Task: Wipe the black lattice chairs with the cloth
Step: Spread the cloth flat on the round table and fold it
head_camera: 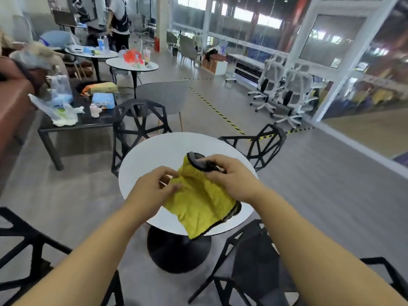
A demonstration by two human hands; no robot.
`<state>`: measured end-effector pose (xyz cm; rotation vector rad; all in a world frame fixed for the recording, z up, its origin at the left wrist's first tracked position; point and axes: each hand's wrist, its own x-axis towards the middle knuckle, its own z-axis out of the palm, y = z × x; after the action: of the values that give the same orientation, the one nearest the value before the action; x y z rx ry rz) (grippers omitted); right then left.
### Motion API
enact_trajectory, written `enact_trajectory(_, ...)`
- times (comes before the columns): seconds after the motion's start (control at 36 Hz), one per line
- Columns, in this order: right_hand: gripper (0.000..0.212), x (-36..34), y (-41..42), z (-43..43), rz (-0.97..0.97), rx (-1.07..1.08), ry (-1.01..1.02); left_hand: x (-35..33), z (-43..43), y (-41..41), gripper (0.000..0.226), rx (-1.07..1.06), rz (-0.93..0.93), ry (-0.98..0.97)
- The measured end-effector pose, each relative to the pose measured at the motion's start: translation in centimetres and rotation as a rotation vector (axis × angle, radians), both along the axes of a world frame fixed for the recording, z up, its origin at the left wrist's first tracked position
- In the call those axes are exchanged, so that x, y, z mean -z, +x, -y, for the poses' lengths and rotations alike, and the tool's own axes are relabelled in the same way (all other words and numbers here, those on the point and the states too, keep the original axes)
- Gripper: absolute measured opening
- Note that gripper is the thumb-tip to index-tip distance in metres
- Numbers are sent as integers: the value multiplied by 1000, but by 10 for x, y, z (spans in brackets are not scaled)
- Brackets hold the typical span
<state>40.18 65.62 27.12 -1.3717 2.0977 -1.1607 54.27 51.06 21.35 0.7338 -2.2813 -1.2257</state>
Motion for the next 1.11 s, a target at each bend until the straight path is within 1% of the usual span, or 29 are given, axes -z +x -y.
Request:
enact_trajectory(0.06,23,2,-24,-3,-38,65,34,1,0,-17,20,-14,32,-16)
enact_trajectory(0.17,15,11,-67,-7,-85,185,113,5,6,-44,36,-55,109,-121)
enact_trajectory(0.19,13,14,-76,-8,-83,215,126,5,8,-50,34,-53,131,-150)
enact_trajectory(0.28,6,20,-97,-9,-36,270,155,2,13,-68,18,-21,174,-203)
enact_trajectory(0.36,3,23,-111,-7,-77,299,146,-2,14,-81,11,-17,183,-204)
enact_trajectory(0.42,5,21,-119,-4,-124,307,138,-3,17,-88,8,-13,190,-199)
enact_trajectory(0.53,9,14,-133,4,-89,269,108,2,26,-96,12,-54,164,-161)
enact_trajectory(0.58,10,13,-136,10,-92,228,132,3,29,-100,9,-66,134,-128)
enact_trajectory(0.64,13,15,-138,18,-109,192,174,4,32,-107,5,-36,117,-87)
enact_trajectory(0.72,13,18,-139,28,-110,169,204,5,34,-123,6,47,123,-61)
enact_trajectory(0.78,9,15,-142,34,-112,140,221,7,38,-136,15,97,123,-58)
enact_trajectory(0.89,22,-5,-149,42,-178,4,342,8,53,-159,53,246,104,-104)
enact_trajectory(0.94,25,-14,-151,48,-205,-62,380,1,61,-170,65,358,132,-155)
enact_trajectory(0.97,26,-19,-152,52,-219,-81,384,-2,65,-175,65,410,157,-175)
enact_trajectory(1.0,27,-23,-153,56,-238,-90,385,-5,70,-181,59,464,175,-178)
enact_trajectory(1.03,27,-27,-155,60,-261,-90,380,-6,76,-186,47,514,180,-171)
enact_trajectory(1.08,26,-32,-160,66,-293,-61,359,-8,85,-193,17,562,158,-142)
enact_trajectory(1.11,25,-32,-163,68,-301,-31,353,-8,88,-195,9,557,155,-127)
